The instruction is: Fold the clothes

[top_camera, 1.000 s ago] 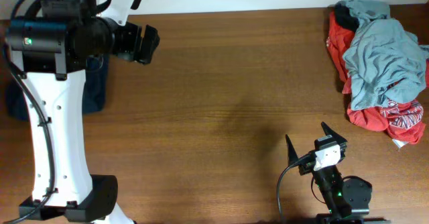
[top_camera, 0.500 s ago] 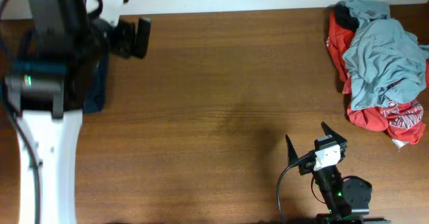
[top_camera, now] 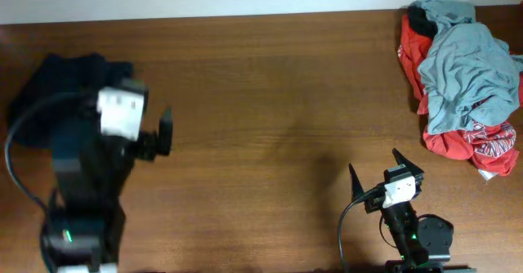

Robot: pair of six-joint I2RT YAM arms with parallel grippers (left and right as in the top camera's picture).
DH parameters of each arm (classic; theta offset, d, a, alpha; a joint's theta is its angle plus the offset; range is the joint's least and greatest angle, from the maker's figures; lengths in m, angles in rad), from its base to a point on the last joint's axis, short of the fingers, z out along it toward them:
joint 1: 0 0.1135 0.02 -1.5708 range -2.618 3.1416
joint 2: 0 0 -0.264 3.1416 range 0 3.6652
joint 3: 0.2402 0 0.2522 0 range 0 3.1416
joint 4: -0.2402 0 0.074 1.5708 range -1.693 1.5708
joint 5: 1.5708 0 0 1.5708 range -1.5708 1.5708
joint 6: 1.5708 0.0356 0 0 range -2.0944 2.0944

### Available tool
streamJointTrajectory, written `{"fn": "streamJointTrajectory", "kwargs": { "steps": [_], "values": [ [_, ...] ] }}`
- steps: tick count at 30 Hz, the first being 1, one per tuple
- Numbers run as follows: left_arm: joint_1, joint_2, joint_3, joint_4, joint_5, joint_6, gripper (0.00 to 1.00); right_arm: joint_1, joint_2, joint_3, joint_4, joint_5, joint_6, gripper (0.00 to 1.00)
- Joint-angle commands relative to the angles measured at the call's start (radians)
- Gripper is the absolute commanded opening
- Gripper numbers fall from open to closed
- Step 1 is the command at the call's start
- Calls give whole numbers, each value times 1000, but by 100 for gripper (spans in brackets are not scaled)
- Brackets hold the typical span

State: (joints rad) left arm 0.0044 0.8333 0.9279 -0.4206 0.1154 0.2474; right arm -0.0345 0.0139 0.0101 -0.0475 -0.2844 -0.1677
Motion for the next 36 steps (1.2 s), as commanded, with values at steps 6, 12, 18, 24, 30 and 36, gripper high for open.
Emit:
{"fn": "streamJointTrajectory", "kwargs": {
  "steps": [6, 12, 18, 24, 30, 36],
  "values": [
    [33, -403, -457, 248, 103, 12, 99, 7, -10, -5, -7, 8, 3, 99],
    [33, -595, -621, 249, 110, -17, 99, 7, -10, -5, -7, 8, 3, 99],
    [34, -751, -767, 299, 118, -51, 99, 7, -10, -5, -7, 8, 3, 99],
    [34, -829, -883, 319, 144, -51, 99, 7, -10, -5, -7, 8, 3, 99],
    [34, -829, -899, 318, 148, -51, 99, 7, -10, -5, -7, 8, 3, 99],
    [33, -829, -899, 316, 149, -52, 99, 7, -10, -5, -7, 8, 3, 99]
  ]
}}
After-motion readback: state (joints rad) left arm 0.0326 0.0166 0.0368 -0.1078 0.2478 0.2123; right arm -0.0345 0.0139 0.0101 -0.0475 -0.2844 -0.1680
